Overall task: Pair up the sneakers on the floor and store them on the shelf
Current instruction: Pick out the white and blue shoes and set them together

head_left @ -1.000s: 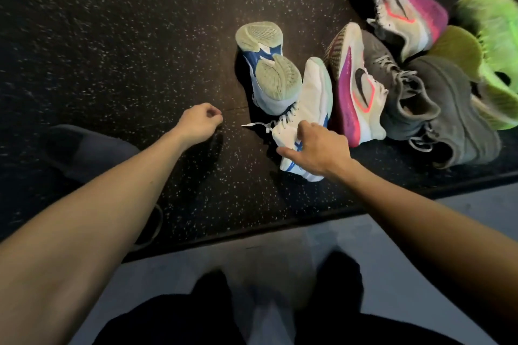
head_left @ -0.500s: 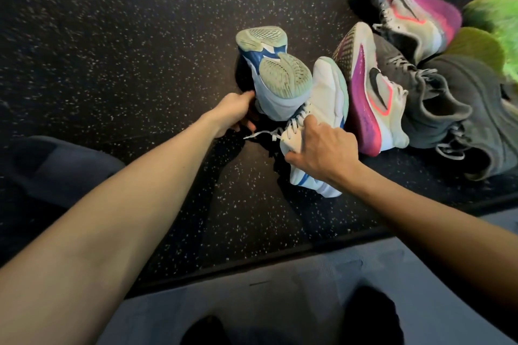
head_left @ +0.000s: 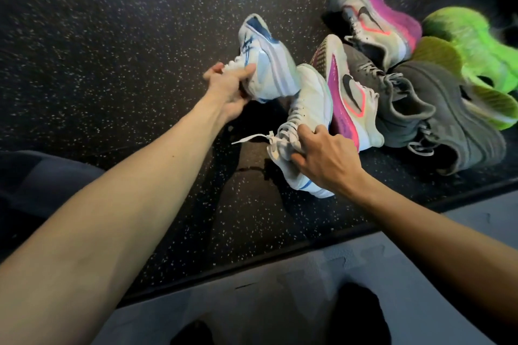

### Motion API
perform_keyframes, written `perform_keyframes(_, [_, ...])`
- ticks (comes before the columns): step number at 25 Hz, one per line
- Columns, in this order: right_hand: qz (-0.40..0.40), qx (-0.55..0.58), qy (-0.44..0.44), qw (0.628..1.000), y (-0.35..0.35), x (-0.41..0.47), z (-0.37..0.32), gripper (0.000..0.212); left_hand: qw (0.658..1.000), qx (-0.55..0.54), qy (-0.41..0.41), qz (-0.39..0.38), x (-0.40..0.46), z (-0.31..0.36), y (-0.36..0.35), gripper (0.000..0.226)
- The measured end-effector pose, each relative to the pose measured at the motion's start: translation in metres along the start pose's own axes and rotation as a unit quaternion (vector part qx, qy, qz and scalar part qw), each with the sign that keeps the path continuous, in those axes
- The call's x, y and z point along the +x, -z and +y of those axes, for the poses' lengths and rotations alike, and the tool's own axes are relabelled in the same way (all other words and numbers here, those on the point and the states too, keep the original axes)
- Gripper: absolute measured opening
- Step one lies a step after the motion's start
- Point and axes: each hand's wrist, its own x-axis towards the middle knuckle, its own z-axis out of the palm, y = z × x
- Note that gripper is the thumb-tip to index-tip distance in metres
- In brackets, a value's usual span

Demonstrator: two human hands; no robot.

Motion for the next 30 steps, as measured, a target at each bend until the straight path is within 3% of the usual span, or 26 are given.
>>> perform_keyframes(2, [0.000,0.014,-0.022,1.000,0.004,-0.004,0.012,0.037,0.984,0.132,-0.121,0.002,-0.004,0.016,-0.003,0.068])
perform_keyframes(3, [0.002,0.031,-0.043,0.999,0.007,-0.006,0.019,0.033,0.957,0.235,-0.170,-0.013,-0.007,0.021,0.001,0.071])
perform_keyframes(6, [0.002,0.070,-0.085,0.994,0.011,-0.007,0.037,0.021,0.841,0.479,-0.248,-0.050,-0.019,0.032,0.017,0.074])
perform_keyframes(10, [0.015,0.145,-0.092,0.985,0.014,-0.009,0.038,0.015,0.671,0.665,-0.326,-0.044,-0.040,0.040,0.030,0.070])
perform_keyframes(12, [0.017,0.184,-0.096,0.978,0.014,-0.006,0.037,0.014,0.625,0.713,-0.316,-0.039,-0.046,0.040,0.041,0.070])
perform_keyframes(15, [0.040,0.236,-0.113,0.964,0.013,0.001,0.035,0.014,0.607,0.735,-0.299,-0.038,-0.057,0.034,0.059,0.072])
perform_keyframes(25, [0.186,0.264,-0.086,0.943,0.067,0.043,0.029,0.017,0.682,0.658,-0.291,-0.131,-0.093,-0.029,0.072,0.074])
perform_keyframes(27, [0.196,0.264,-0.085,0.941,0.078,0.047,0.032,0.014,0.659,0.675,-0.300,-0.140,-0.105,-0.030,0.079,0.069])
perform_keyframes(29, [0.205,0.262,-0.086,0.939,0.084,0.051,0.034,0.013,0.590,0.697,-0.407,-0.039,-0.119,-0.033,0.097,0.057])
perform_keyframes(30, [0.209,0.264,-0.087,0.937,0.087,0.052,0.033,0.013,0.580,0.690,-0.432,0.024,-0.124,-0.033,0.107,0.052])
